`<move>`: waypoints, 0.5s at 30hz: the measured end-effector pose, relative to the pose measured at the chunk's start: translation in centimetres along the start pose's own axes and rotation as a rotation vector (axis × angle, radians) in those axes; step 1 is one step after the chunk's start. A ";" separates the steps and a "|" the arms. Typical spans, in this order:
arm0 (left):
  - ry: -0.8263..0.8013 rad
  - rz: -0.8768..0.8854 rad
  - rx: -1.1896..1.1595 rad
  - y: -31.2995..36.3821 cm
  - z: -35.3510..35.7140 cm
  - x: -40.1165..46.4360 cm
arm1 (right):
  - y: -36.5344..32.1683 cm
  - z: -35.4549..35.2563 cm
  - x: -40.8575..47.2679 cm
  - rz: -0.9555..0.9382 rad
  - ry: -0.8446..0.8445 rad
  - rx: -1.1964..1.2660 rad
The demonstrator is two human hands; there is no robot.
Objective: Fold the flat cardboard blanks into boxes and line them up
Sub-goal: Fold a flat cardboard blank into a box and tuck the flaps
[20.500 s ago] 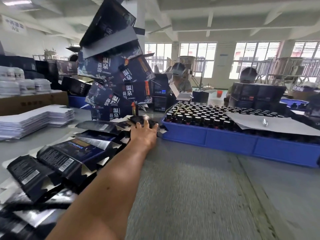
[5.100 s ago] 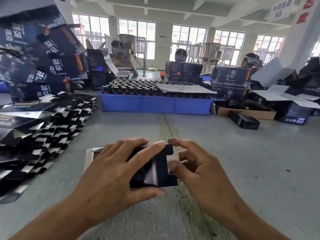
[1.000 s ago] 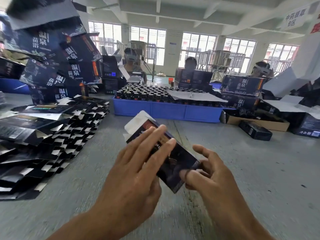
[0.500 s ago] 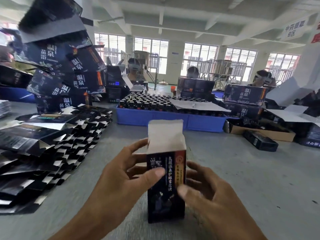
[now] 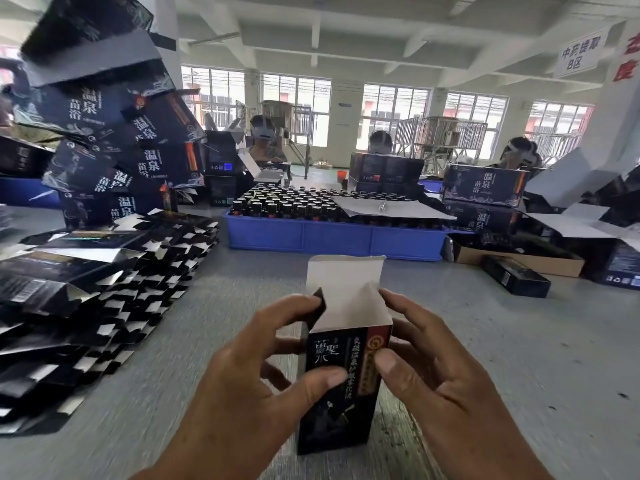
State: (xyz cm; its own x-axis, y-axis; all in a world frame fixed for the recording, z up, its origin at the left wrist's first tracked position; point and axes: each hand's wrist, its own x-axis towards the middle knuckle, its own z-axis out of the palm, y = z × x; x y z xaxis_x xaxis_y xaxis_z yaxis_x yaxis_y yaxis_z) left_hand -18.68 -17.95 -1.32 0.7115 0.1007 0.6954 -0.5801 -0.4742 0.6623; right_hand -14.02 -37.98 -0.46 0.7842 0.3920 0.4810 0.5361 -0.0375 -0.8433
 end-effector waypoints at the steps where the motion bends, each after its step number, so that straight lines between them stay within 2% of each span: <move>1: -0.010 0.008 0.028 -0.1 0.0 -0.1 | 0.0 -0.1 0.0 -0.007 -0.009 -0.009; 10: 0.009 0.001 -0.017 0.1 -0.3 -0.2 | -0.4 -0.1 0.0 0.011 0.007 -0.008; 15: 0.001 0.015 -0.044 0.5 -0.2 -0.1 | -0.9 0.0 -0.2 -0.067 0.064 0.069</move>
State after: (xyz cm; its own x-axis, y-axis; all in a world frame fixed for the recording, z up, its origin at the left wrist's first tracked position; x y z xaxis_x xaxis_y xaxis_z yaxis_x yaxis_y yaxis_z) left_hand -19.10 -18.04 -1.01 0.7025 0.0948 0.7053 -0.6073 -0.4369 0.6636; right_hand -14.66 -38.01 0.19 0.7667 0.3315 0.5497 0.5673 0.0509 -0.8220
